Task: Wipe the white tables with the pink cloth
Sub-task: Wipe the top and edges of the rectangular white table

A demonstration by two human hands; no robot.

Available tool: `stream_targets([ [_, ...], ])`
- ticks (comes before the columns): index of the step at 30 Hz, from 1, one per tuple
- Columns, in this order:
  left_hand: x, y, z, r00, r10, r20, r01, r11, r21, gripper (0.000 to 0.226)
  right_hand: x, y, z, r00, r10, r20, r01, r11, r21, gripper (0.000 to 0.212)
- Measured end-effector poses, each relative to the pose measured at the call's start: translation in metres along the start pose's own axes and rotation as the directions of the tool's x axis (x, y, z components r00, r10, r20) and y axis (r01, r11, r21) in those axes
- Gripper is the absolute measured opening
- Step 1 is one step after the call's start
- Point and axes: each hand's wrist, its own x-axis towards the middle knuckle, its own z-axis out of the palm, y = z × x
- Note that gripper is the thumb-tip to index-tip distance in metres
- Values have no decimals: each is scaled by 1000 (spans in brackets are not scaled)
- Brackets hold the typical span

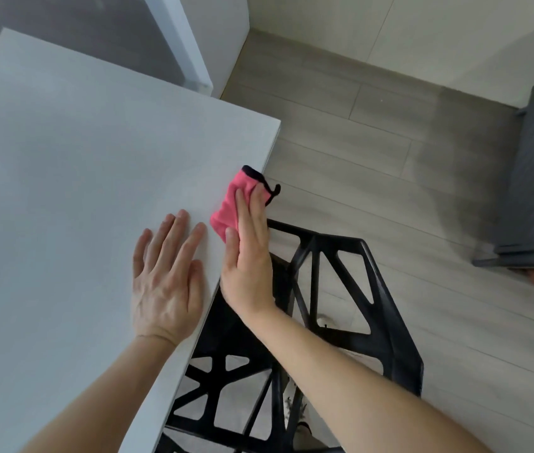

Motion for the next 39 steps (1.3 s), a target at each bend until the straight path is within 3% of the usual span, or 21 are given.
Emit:
stream_targets([
  [2, -1, 0, 0, 1000, 1, 4, -1, 1000, 2, 55, 28, 3, -2, 1000, 2, -19, -2, 1000, 7, 54],
  [5, -1, 0, 1, 1000, -3, 3, 3, 1000, 4, 55, 106, 7, -7, 980, 143, -137, -139, 989, 43, 59],
  [8, -1, 0, 0, 1000, 9, 4, -9, 1000, -2, 54, 97, -5, -3, 957, 195, -216, -178, 980, 92, 57],
  [13, 0, 1, 0, 1000, 0, -11, -1, 1000, -5, 56, -23, -16, 8, 986, 160, -37, -154, 979, 132, 57],
  [20, -1, 0, -1, 1000, 5, -4, -5, 1000, 17, 55, 114, 7, -17, 975, 178, -130, -160, 978, 135, 56],
  [23, 1, 1, -1, 1000, 2, -20, -1, 1000, 19, 55, 52, -7, -4, 973, 175, -154, -145, 972, 186, 54],
  [26, 1, 1, -1, 1000, 0, -20, 1, 1000, 8, 54, -46, -16, 2, 991, 132, 0, -129, 969, 210, 55],
  [28, 2, 1, 0, 1000, 3, -22, -3, 1000, 5, 53, -58, -13, -4, 992, 104, 66, -115, 973, 201, 56],
  [34, -1, -1, -1, 1000, 6, -19, -6, 1000, 0, 54, 99, -4, -18, 960, 264, -95, -248, 956, 154, 57],
  [36, 0, -1, -2, 1000, 7, -15, -7, 1000, -7, 54, 98, -9, -15, 950, 283, -135, -255, 948, 190, 58],
  [39, 1, -1, -3, 1000, 11, -14, -12, 1000, -9, 54, 18, -17, 0, 955, 272, -115, -243, 945, 219, 56],
])
